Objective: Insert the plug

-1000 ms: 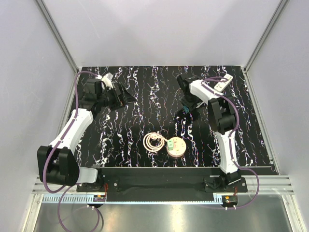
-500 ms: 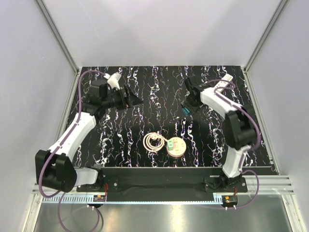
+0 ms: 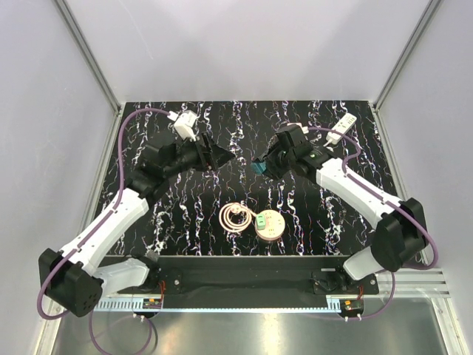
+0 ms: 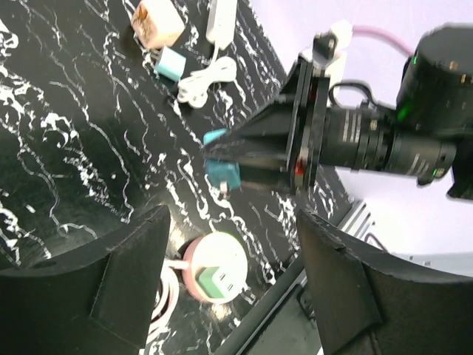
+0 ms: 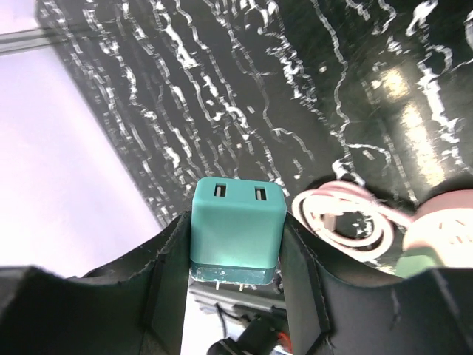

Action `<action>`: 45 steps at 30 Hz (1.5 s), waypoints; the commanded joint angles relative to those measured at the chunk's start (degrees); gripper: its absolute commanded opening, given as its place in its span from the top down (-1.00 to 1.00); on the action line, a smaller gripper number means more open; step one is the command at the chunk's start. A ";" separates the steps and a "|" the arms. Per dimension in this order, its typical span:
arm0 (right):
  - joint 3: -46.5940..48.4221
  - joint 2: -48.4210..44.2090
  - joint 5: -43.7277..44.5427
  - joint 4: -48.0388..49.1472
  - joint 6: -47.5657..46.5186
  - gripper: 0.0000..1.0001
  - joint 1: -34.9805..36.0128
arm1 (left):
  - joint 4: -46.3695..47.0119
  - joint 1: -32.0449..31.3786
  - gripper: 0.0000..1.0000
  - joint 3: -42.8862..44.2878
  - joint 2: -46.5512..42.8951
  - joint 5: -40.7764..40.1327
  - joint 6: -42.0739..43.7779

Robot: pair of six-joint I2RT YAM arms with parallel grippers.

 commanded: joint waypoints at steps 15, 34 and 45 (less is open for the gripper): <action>-4.86 -6.80 -3.20 11.21 8.00 1.00 3.13 | 6.15 -7.91 -0.39 1.43 5.49 -7.53 -3.34; -5.30 -7.68 -1.88 12.79 9.67 1.00 5.15 | 9.40 -10.46 -0.11 2.92 10.85 -9.12 -4.40; -5.39 -8.12 -2.40 14.11 3.28 0.34 5.15 | 11.86 -10.46 0.88 2.05 11.82 -4.21 -4.92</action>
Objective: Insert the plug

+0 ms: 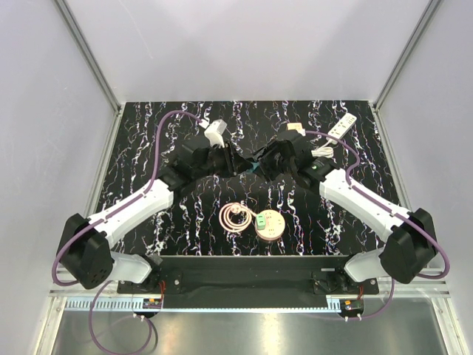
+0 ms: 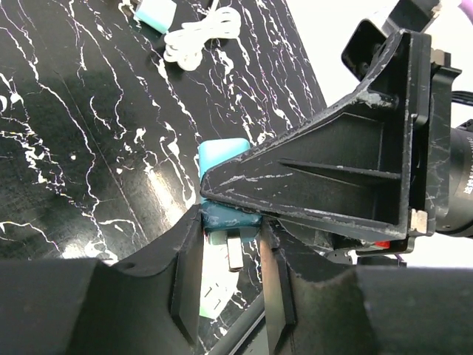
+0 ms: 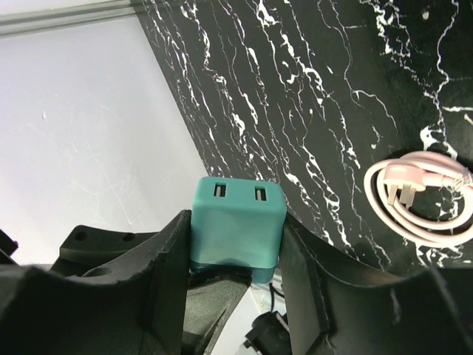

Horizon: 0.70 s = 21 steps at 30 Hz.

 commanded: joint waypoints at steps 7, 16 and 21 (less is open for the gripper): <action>-2.32 -6.35 -4.75 3.80 -15.08 -0.54 -2.46 | 5.10 1.19 1.00 -0.30 -3.84 9.96 -0.53; -5.75 -15.83 -27.24 6.42 -39.17 -0.53 -8.36 | 8.17 8.14 1.00 -2.32 -5.17 34.04 -4.48; -6.28 -19.09 -37.27 8.63 -45.59 -0.44 -8.36 | 15.81 8.05 1.00 -1.62 -4.11 44.42 -8.26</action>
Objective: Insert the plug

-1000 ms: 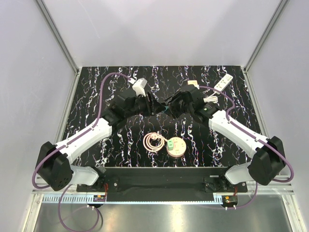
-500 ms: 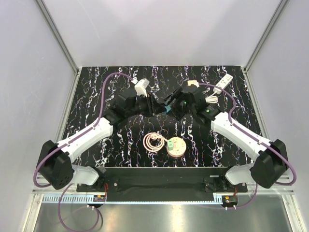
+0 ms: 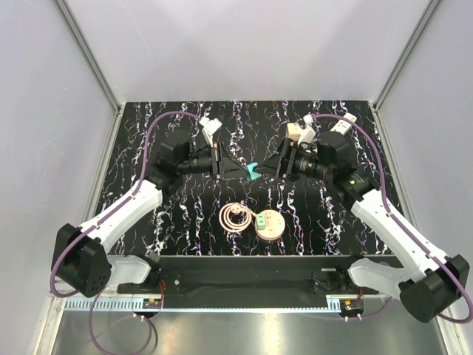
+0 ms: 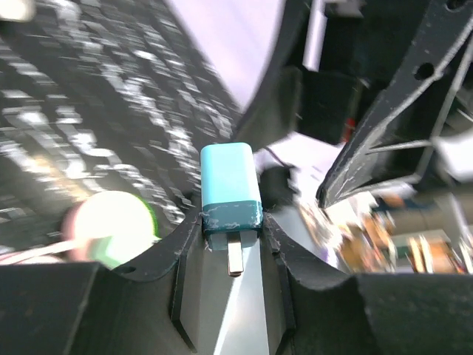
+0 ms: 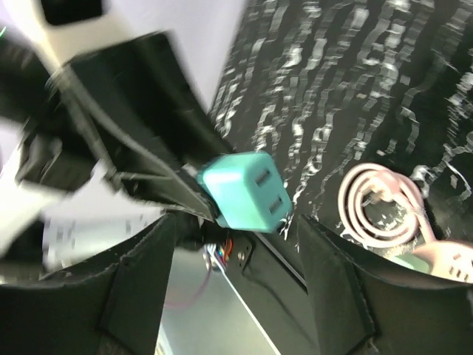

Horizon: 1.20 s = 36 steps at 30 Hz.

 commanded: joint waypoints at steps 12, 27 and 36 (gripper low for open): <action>-0.29 -1.96 -15.49 8.24 -10.18 -0.01 -0.05 | 45.50 -0.32 1.00 -4.07 2.88 21.29 -25.96; -6.01 -3.71 -21.49 21.11 -2.35 1.00 -1.28 | 10.66 0.38 -0.27 1.62 1.58 14.29 -1.70; -0.57 -2.93 -10.77 -3.05 -10.08 1.00 -4.27 | -16.14 3.02 -0.90 6.21 -3.01 -0.23 17.34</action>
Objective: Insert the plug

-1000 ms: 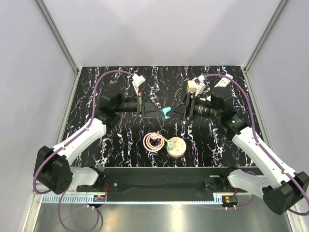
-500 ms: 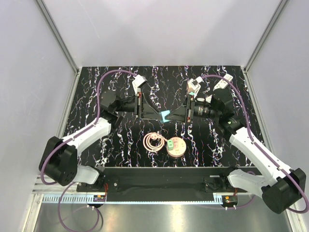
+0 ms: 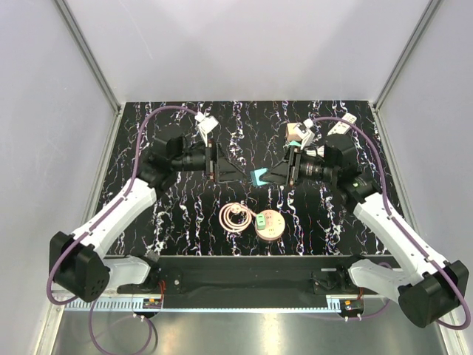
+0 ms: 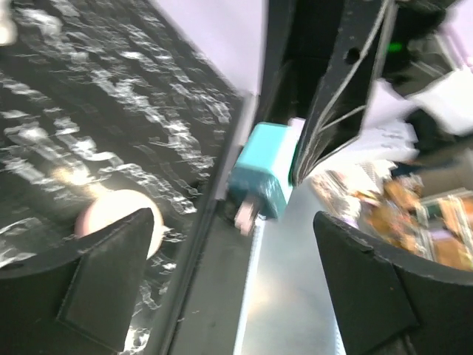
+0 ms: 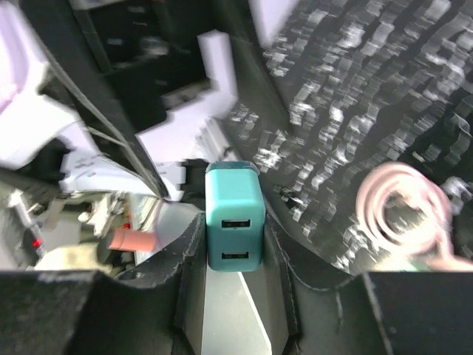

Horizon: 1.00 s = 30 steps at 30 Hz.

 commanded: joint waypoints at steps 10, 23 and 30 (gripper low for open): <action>11.84 6.64 34.92 -42.93 -6.82 1.00 -0.45 | -32.68 4.61 -0.98 10.62 -1.59 -41.19 21.26; 8.32 14.11 51.36 -46.98 -0.23 1.00 12.12 | -32.86 4.79 -0.98 7.72 -2.90 -45.95 22.58; 5.96 16.66 52.42 -44.00 3.02 1.00 15.28 | -32.59 4.88 -0.98 7.28 -3.52 -46.48 22.49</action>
